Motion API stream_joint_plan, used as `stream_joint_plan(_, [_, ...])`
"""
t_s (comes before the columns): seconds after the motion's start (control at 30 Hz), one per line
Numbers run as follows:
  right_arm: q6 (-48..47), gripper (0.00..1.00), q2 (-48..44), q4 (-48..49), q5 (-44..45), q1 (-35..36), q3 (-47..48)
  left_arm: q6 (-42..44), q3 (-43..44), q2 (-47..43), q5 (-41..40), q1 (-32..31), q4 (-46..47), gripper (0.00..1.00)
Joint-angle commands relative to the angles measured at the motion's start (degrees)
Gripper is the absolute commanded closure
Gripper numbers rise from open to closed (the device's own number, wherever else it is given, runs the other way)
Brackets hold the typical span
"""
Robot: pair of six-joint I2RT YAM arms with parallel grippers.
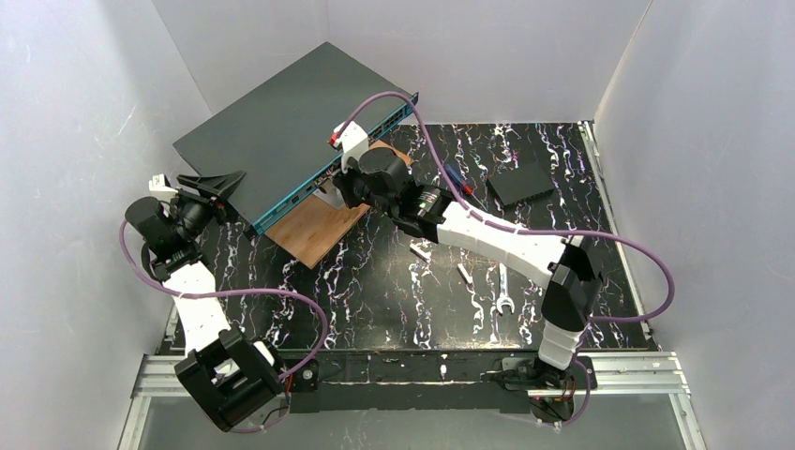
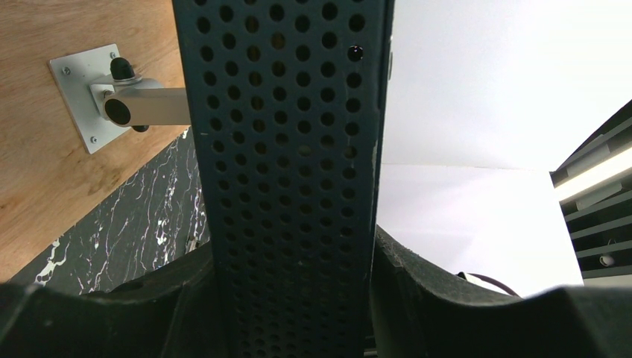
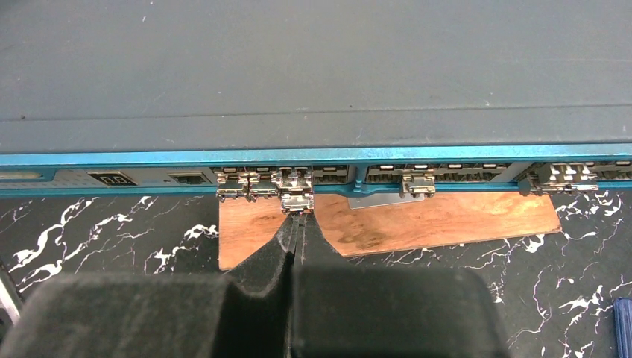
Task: Insert the plug into the switch port
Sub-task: Insert the connector into the switch port.
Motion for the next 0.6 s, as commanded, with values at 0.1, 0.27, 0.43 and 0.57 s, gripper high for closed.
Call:
stream_joint_plan(0.1, [0.23,0.99,1.92,5.65,-0.08,0.13,4.90,4.53,-1.62,-0.72,3.87,-0.83,-1.70,1.00])
stream_joint_plan(0.27, [-0.59,0.99,2.56,6.00,0.10,0.13,6.14,4.43,-1.61,-0.59,3.95,-0.83,-1.70,1.00])
stream_joint_plan(0.43, [-1.43,0.99,3.28,5.43,-0.26,-0.11,7.48,4.53,-1.54,-0.62,4.11,-0.83,-1.70,1.00])
stream_joint_plan(0.57, [-2.03,0.99,3.63,4.51,-0.49,-0.26,8.67,4.47,-1.52,-0.55,4.13,-0.82,-1.70,1.00])
